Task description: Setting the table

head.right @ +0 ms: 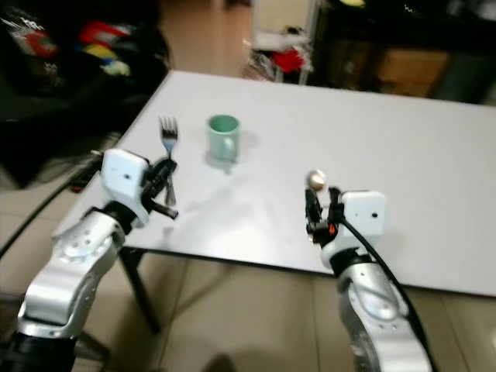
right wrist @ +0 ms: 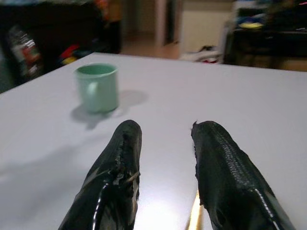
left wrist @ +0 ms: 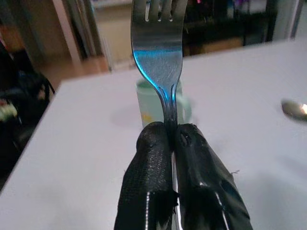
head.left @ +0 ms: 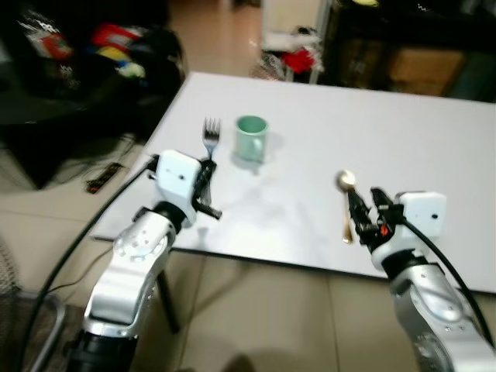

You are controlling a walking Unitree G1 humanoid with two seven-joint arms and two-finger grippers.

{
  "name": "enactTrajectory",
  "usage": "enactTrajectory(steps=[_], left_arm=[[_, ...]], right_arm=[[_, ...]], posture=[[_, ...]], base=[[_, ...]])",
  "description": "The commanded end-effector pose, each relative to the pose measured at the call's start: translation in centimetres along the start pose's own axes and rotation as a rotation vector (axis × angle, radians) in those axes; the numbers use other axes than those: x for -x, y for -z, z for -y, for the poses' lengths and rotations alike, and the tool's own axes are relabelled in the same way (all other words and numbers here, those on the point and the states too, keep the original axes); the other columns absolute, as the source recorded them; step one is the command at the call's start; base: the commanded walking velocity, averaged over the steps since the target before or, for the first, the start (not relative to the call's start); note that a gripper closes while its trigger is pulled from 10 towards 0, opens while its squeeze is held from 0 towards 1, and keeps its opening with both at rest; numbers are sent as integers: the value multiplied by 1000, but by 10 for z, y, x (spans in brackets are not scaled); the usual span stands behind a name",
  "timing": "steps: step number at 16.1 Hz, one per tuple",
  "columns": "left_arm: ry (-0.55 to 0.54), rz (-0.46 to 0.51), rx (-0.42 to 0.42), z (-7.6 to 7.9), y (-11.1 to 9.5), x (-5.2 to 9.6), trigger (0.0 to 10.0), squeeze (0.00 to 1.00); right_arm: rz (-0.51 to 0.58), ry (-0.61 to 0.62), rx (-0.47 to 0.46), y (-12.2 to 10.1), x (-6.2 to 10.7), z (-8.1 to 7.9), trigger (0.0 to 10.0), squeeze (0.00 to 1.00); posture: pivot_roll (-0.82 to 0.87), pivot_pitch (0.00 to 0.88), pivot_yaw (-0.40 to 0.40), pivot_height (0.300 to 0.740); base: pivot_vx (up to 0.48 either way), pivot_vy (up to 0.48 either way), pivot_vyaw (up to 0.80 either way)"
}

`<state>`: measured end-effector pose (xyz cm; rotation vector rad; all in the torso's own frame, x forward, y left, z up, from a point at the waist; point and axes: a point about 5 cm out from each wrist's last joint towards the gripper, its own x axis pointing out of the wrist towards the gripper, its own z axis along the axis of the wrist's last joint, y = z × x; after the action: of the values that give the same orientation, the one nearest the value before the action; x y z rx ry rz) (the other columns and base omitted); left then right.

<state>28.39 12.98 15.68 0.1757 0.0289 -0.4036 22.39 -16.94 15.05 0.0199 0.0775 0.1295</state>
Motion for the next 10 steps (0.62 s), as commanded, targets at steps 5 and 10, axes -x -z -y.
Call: enactTrajectory(steps=[5,10], left_arm=[[172,-178,-12,6,9,-30,10000,0],[346,-365,67,14,3,-69,10000,0]], right_arm=[[-137,-124,34,11,6,17,10000,0],[-239,-235,-4,14,20,20,10000,0]], posture=[[-67,0,-36,740],[-83,22,-25,740]], base=[[0,0,0],[0,0,0]])
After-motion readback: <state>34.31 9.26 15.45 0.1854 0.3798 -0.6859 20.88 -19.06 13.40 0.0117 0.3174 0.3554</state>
